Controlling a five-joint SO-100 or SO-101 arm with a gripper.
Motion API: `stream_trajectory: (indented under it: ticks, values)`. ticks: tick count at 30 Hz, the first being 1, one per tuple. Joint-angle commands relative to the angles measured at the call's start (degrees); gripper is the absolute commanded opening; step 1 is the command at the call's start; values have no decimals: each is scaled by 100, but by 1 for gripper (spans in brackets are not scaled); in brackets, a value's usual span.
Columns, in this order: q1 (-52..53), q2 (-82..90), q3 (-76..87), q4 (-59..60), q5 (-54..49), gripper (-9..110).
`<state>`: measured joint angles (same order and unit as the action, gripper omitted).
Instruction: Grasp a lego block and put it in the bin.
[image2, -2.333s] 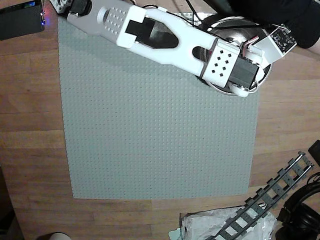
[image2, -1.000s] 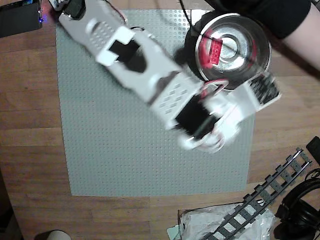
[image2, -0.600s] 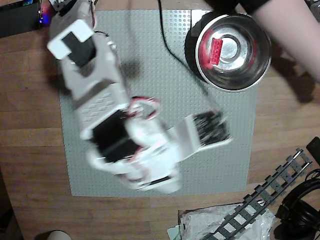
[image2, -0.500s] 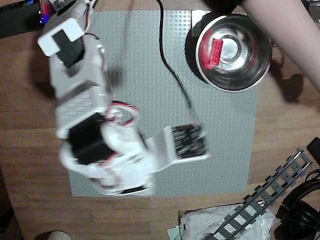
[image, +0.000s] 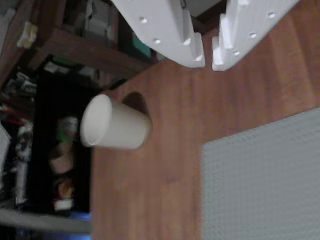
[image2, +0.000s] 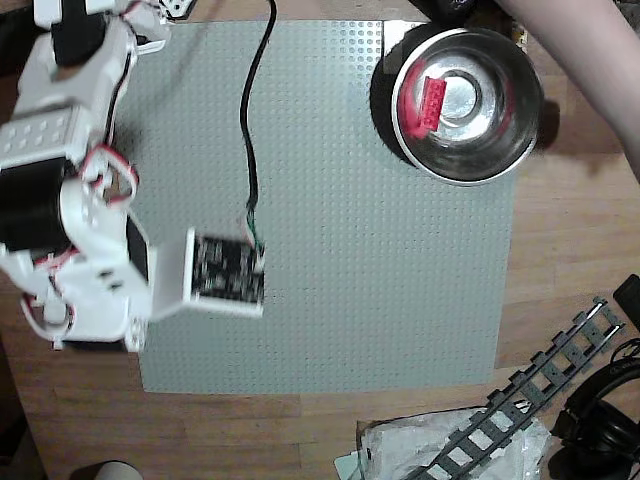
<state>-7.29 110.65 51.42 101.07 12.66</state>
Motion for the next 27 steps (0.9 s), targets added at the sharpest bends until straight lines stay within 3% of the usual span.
stream_trajectory:
  ticks: [1,9,27]
  values:
    - [62,861,809,-44,-79,0]
    - [62,3252,4737,-1336,-457,0]
    - [650,6293,9536,-2979,-703,0]
